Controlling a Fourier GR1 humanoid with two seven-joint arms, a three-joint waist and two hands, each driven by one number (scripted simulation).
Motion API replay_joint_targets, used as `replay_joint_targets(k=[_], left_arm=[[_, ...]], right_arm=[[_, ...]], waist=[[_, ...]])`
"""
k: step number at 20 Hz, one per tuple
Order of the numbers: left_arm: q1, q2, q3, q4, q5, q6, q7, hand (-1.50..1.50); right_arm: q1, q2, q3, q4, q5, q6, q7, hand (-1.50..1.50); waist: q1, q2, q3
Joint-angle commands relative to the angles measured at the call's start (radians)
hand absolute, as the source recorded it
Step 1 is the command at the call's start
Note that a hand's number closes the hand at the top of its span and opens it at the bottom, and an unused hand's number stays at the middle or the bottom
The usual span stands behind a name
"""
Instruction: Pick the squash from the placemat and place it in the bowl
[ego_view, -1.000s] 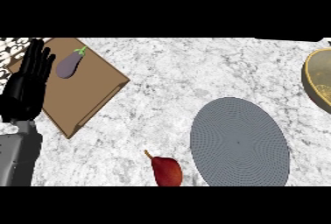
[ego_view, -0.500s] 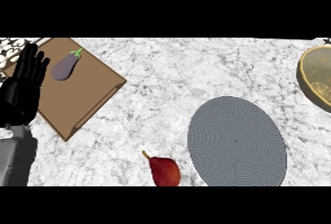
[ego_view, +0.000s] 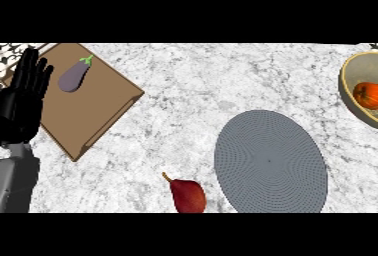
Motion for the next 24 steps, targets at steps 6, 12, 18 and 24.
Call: replay_joint_targets(k=[6, 12, 18, 24], left_arm=[[0.010, -0.010, -0.009, -0.034, 0.001, 0.005, 0.025, 0.00], [-0.003, 0.010, 0.002, -0.019, 0.003, -0.009, 0.017, 0.00], [0.009, -0.021, -0.005, -0.009, -0.001, 0.003, -0.018, 0.00], [0.017, -0.006, 0.011, -0.033, 0.008, 0.000, -0.012, 0.00]], right_arm=[[-0.013, -0.044, -0.218, 0.066, -0.196, -0.077, -0.053, -1.50], [-0.018, -0.149, -0.307, 0.119, -0.271, -0.085, 0.046, -1.50], [0.069, -0.237, -0.372, 0.148, -0.334, 0.027, 0.011, -1.50], [0.152, -0.311, -0.403, 0.157, -0.363, 0.128, -0.024, -1.50]], waist=[[-0.005, 0.000, 0.002], [0.013, 0.009, 0.004], [-0.003, 0.018, 0.009], [-0.009, 0.016, 0.015]])
